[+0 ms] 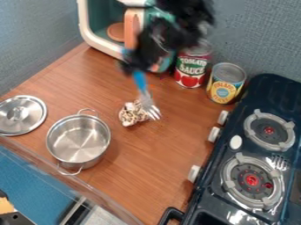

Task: Moved the blue fork to the left side of the table

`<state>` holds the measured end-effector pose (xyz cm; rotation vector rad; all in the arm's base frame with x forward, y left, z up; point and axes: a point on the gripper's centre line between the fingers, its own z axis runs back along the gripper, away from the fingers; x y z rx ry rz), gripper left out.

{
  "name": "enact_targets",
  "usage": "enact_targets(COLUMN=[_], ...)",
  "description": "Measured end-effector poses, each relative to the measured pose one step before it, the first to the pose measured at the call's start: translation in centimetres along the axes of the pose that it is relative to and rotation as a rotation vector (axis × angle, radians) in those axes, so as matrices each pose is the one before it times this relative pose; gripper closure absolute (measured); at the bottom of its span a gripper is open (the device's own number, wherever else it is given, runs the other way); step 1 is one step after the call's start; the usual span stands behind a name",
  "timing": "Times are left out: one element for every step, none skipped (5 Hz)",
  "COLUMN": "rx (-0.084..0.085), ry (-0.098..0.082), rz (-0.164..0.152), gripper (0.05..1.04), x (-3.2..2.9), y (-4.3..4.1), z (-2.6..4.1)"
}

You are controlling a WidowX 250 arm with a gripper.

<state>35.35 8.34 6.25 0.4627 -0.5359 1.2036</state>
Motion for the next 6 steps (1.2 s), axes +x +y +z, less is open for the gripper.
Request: enact_targets(rx=[0.0427, 0.0772, 0.0249, 0.0243, -0.0663, -0.1179], ry=[0.13, 0.0854, 0.1213, 0.0888, 0.0222, -0.0361], rz=[0.1134, 0.0521, -0.0054, -0.0801, -0.0253, -0.1943], gripper=[0.678, 0.678, 0.678, 0.678, 0.678, 0.678], x=[3.323, 1.187, 1.389, -0.17, 0.772, -0.318], y=[1.717, 1.016, 0.274, -0.591, -0.365, -0.159], z=[-2.342, -3.315, -2.557, -1.392, -0.987, -2.265])
